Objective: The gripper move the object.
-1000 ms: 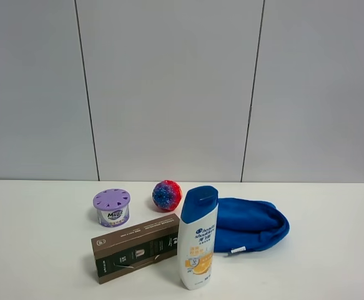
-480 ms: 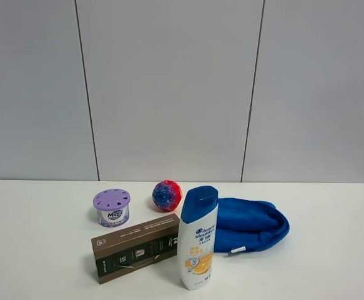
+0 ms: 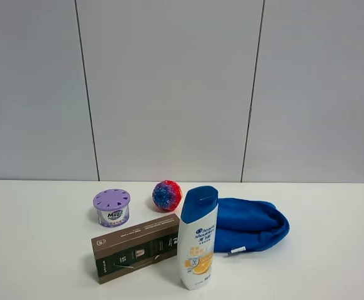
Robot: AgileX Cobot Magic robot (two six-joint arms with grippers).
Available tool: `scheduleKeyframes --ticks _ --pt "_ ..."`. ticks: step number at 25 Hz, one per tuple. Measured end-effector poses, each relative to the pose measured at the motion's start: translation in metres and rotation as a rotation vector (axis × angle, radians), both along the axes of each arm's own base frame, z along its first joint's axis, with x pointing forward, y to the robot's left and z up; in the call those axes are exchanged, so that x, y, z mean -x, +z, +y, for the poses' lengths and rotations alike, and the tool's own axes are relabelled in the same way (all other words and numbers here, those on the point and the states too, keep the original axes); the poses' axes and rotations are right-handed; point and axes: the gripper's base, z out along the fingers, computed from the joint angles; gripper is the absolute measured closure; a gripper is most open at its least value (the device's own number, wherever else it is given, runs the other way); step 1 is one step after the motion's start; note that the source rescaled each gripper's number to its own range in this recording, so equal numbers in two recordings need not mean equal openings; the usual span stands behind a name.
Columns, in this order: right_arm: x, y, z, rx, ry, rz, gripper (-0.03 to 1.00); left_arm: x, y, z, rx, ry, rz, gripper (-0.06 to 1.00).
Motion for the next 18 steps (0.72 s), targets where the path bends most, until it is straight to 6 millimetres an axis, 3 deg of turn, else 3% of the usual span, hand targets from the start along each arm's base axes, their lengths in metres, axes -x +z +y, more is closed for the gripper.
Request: scheduleKeyframes --ticks 4,11,18 --pt "0.000 0.000 0.000 0.000 0.000 0.000 -0.03 0.010 -0.007 -0.008 -0.030 -0.095 0.077 0.02" --pt "0.000 0.000 0.000 0.000 0.000 0.000 -0.03 0.014 -0.021 -0.013 -0.297 -0.193 0.242 0.02" --pt "0.000 0.000 0.000 0.000 0.000 0.000 -0.03 0.030 -0.035 -0.013 -0.422 -0.249 0.343 0.02"
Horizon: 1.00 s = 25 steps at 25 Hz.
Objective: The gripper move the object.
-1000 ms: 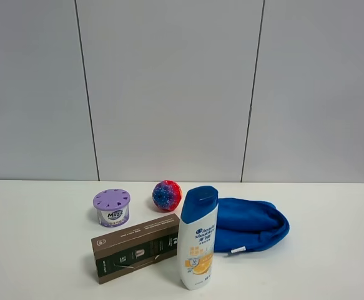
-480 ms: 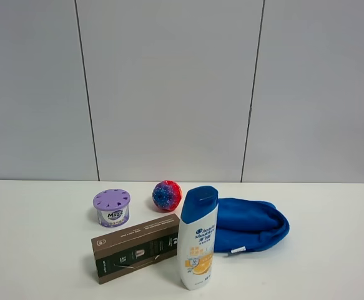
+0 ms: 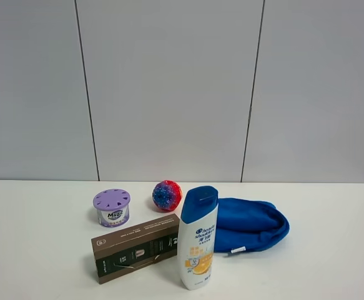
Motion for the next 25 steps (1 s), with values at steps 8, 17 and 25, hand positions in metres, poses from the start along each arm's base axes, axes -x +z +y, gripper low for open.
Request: scheduleKeyframes --ticks 8,17,25 --pt "0.000 0.000 0.000 0.000 0.000 0.000 -0.03 0.025 -0.023 0.005 -0.047 -0.005 0.034 0.02" --pt "0.000 0.000 0.000 0.000 0.000 0.000 -0.03 0.033 -0.031 0.006 -0.028 -0.008 0.099 0.02" --pt "0.000 0.000 0.000 0.000 0.000 0.000 -0.03 0.034 -0.031 0.002 -0.013 0.089 0.106 0.02"
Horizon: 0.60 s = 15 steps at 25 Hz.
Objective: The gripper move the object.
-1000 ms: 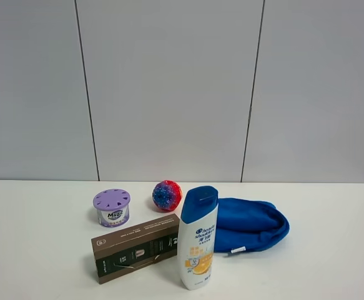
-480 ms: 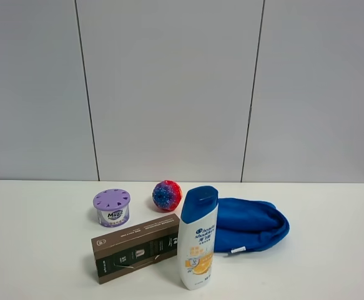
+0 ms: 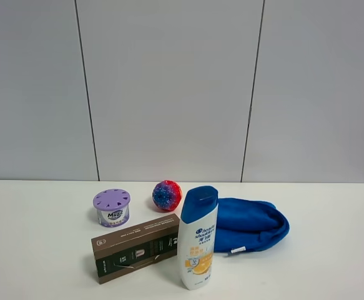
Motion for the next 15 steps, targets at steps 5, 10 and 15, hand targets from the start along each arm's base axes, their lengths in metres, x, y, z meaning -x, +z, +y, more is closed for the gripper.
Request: scheduleKeyframes --ticks 5,10,15 --pt "0.000 0.000 0.000 0.000 0.000 0.000 -0.03 0.007 0.000 -0.002 -0.053 0.038 -0.033 0.02" --pt "0.000 0.000 0.000 0.000 0.000 0.000 -0.03 0.018 -0.004 -0.006 -0.037 0.084 -0.040 0.02" --pt "0.000 0.000 0.000 0.000 0.000 0.000 -0.03 0.019 -0.008 -0.007 -0.027 0.092 0.006 0.02"
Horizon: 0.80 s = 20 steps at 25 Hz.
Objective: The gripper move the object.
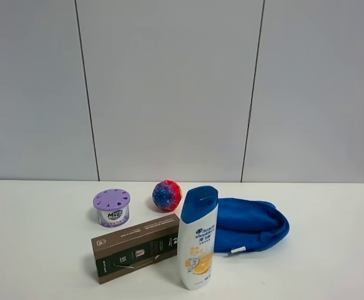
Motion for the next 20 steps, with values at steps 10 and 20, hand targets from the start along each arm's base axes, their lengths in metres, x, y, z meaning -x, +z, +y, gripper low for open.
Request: scheduleKeyframes --ticks 10,20 --pt "0.000 0.000 0.000 0.000 0.000 0.000 -0.03 0.002 -0.007 -0.004 0.047 -0.031 0.072 0.02" --pt "0.000 0.000 0.000 0.000 0.000 0.000 -0.03 0.000 -0.019 -0.004 0.060 -0.035 0.146 0.02"
